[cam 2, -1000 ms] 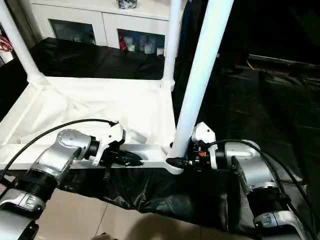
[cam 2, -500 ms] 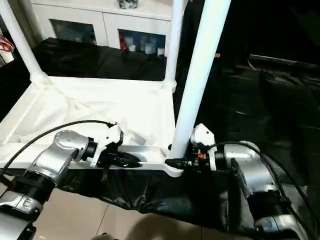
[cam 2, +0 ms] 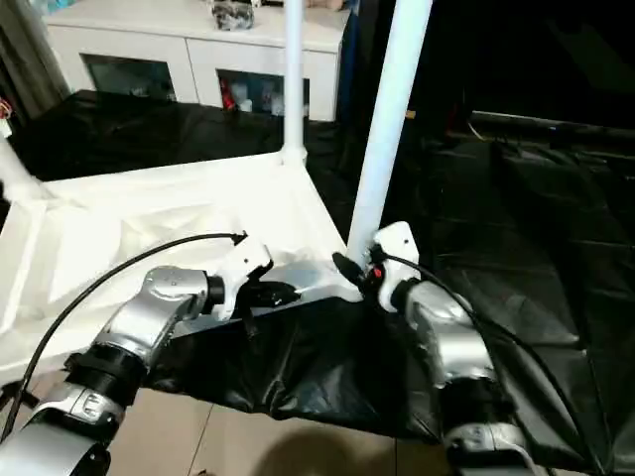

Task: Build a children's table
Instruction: Rotate leg to tighten

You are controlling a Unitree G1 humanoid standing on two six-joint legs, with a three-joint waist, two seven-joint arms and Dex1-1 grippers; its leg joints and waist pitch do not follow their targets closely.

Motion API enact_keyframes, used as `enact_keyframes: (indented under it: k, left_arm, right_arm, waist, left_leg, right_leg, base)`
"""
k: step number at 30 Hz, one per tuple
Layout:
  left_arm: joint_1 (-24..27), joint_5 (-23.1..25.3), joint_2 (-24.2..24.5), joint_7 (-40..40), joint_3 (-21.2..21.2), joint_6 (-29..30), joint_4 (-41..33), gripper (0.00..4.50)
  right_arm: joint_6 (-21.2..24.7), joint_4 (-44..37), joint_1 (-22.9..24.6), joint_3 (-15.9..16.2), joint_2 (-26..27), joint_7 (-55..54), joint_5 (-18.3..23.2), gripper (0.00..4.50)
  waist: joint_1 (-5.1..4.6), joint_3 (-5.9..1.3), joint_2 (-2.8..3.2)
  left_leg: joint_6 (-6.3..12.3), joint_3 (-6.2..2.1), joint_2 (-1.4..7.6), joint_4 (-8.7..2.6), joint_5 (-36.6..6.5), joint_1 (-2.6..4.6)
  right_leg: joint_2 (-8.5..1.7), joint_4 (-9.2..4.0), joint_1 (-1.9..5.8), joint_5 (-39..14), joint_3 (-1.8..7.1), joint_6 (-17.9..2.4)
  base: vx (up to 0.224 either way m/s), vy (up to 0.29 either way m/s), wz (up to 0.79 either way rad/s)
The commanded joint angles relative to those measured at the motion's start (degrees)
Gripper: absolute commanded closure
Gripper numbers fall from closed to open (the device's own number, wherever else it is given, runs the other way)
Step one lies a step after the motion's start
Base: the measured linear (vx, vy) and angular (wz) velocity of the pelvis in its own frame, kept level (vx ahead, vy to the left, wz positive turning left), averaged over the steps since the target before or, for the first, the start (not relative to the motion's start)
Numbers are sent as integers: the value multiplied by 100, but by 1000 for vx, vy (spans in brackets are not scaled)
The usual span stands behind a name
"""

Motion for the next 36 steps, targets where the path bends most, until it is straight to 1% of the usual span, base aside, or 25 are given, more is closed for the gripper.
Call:
enact_keyframes:
  k: [1,3,4,5,6,8,10,12,13,14,15,17,18,19,20,21,23,26,27,28,29,31,33,34,36]
  left_arm:
    - [-181,-175,-456,311,-115,-163,-95,450]
    - [-157,-175,-420,247,-132,-175,-126,450]
    - [-120,-180,-354,141,-139,-184,-184,450]
    - [-118,-180,-348,133,-139,-186,-187,450]
    - [-89,-179,-267,28,-147,-211,-230,450]
    - [-31,-208,-61,-328,-192,-364,-296,450]
    - [21,-239,125,-636,-218,-444,-360,450]
    - [32,-255,177,-719,-218,-464,-376,450]
    - [63,-333,289,-985,-239,-488,-437,450]
    - [63,-333,289,-985,-239,-488,-437,450]
    - [85,-363,383,-1197,-284,-502,-504,450]
    - [90,-373,445,-1312,-302,-512,-521,450]
    - [94,-391,557,-1514,-327,-532,-520,450]
    - [96,-398,600,-1598,-337,-537,-517,450]
    - [108,-426,676,-1759,-366,-534,-525,450]
    - [117,-446,721,-1857,-386,-529,-531,450]
    - [118,-451,766,-1940,-401,-535,-520,450]
    - [73,-452,945,-2218,-437,-573,-437,450]
    - [51,-461,993,-2277,-438,-570,-415,450]
    - [40,-467,1015,-2303,-437,-568,-404,450]
    - [28,-468,1037,-2321,-434,-583,-386,450]
    - [-3,-491,1085,-2374,-438,-606,-342,450]
    - [-45,-502,1128,-2405,-431,-616,-286,450]
    - [-61,-497,1130,-2384,-420,-618,-264,450]
    - [-81,-507,1099,-2331,-386,-608,-239,450]
  right_arm:
    - [390,395,141,648,702,304,95,199]
    - [379,366,134,633,729,303,103,186]
    - [436,269,157,629,722,428,168,186]
    - [439,262,158,629,719,439,172,171]
    - [470,159,183,629,670,594,236,158]
    - [482,-107,263,704,395,1028,273,143]
    - [382,-305,367,919,-48,1567,196,143]
    - [353,-357,404,969,-207,1797,208,143]
    - [290,-448,454,1021,-526,2271,242,143]
    - [290,-448,454,1021,-526,2271,242,143]
    - [291,-529,478,1043,-740,2665,322,143]
    - [248,-568,490,1082,-895,2938,341,143]
    - [116,-613,508,1166,-1155,3390,327,143]
    - [49,-628,516,1198,-1256,3566,315,143]
    - [-7,-662,525,1249,-1389,3791,321,143]
    - [-34,-684,530,1278,-1462,3913,328,143]
    - [-42,-707,527,1310,-1539,4044,341,143]
    - [6,-805,487,1430,-1742,4529,415,174]
    - [8,-802,470,1481,-1778,4636,406,177]
    - [2,-794,459,1508,-1794,4683,397,186]
    - [-27,-787,452,1534,-1799,4714,385,199]
    - [-99,-771,442,1584,-1809,4790,385,215]
    - [-190,-760,440,1623,-1784,4801,356,226]
    - [-210,-753,445,1625,-1759,4763,342,226]
    - [-206,-757,466,1616,-1717,4688,347,240]
  waist:
    - [8,-195,-32]
    - [9,-207,-28]
    - [-2,-207,-7]
    - [-8,-212,-15]
    - [0,-216,30]
    - [1,-225,-13]
    - [23,-234,0]
    - [44,-254,-27]
    - [53,-269,-55]
    - [70,-275,-51]
    - [86,-285,-45]
    - [118,-296,-33]
    - [150,-316,-47]
    - [171,-320,-41]
    - [200,-310,-16]
    - [203,-300,-27]
    - [219,-302,-30]
    - [224,-287,-32]
    - [225,-286,-50]
    - [233,-290,-40]
    - [236,-290,-55]
    - [251,-298,-52]
    - [268,-297,-20]
    - [271,-301,-34]
    - [272,-300,-1]
  left_leg:
    - [183,-262,391,-471,-1500,10]
    - [183,-259,395,-481,-1461,2]
    - [176,-267,416,-503,-1481,-8]
    - [176,-268,417,-505,-1464,-18]
    - [167,-275,415,-507,-1453,-23]
    - [201,-255,420,-501,-1417,-22]
    - [250,-246,421,-487,-1324,-25]
    - [370,-207,407,-447,-1030,-32]
    - [422,-203,404,-434,-859,-56]
    - [447,-205,408,-428,-782,-61]
    - [522,-189,410,-409,-628,-64]
    - [601,-176,427,-396,-499,-66]
    - [658,-170,422,-367,-410,-67]
    - [691,-164,421,-359,-389,-61]
    - [739,-153,428,-355,-418,-49]
    - [749,-159,431,-362,-456,-66]
    - [694,-168,442,-369,-540,-62]
    - [616,-173,442,-381,-679,-56]
    - [597,-170,441,-384,-694,-52]
    - [573,-173,441,-383,-689,-48]
    - [575,-168,440,-381,-680,-49]
    - [567,-172,437,-375,-613,-54]
    - [556,-174,437,-377,-624,-43]
    - [556,-168,431,-372,-613,-46]
    - [529,-177,427,-374,-633,-56]
  right_leg:
    - [-657,-697,107,-3005,391,-435]
    - [-648,-679,126,-2812,391,-473]
    - [-647,-661,137,-2594,396,-547]
    - [-645,-649,151,-2508,393,-572]
    - [-649,-636,160,-2423,396,-601]
    - [-652,-617,166,-2175,414,-683]
    - [-650,-598,180,-1966,416,-738]
    - [-634,-533,201,-1459,424,-895]
    - [-639,-500,230,-1243,419,-965]
    - [-643,-485,245,-1139,415,-992]
    - [-617,-447,242,-858,409,-1057]
    - [-599,-405,241,-535,397,-1172]
    - [-592,-366,253,-288,393,-1214]
    - [-589,-353,243,-197,392,-1240]
    - [-589,-361,220,-156,389,-1273]
    - [-583,-365,230,-195,382,-1276]
    - [-599,-378,233,-379,377,-1254]
    - [-601,-417,234,-715,377,-1196]
    - [-597,-421,230,-785,379,-1175]
    - [-597,-413,229,-798,380,-1177]
    - [-596,-416,226,-787,381,-1173]
    - [-596,-398,232,-708,381,-1173]
    - [-596,-401,219,-704,377,-1179]
    - [-591,-401,223,-680,380,-1170]
    - [-589,-396,235,-616,376,-1187]
  base:
    - [0,0,0]
    - [0,0,0]
    - [0,0,0]
    - [0,0,0]
    - [0,0,0]
    - [0,0,0]
    - [0,0,0]
    - [0,0,0]
    - [0,0,0]
    - [0,0,0]
    - [0,0,0]
    - [0,0,0]
    - [0,0,0]
    - [0,0,0]
    - [0,0,0]
    - [0,0,0]
    - [0,0,0]
    - [0,0,0]
    - [0,0,0]
    - [0,0,0]
    - [0,0,0]
    - [0,0,0]
    - [0,0,0]
    - [0,0,0]
    - [0,0,0]
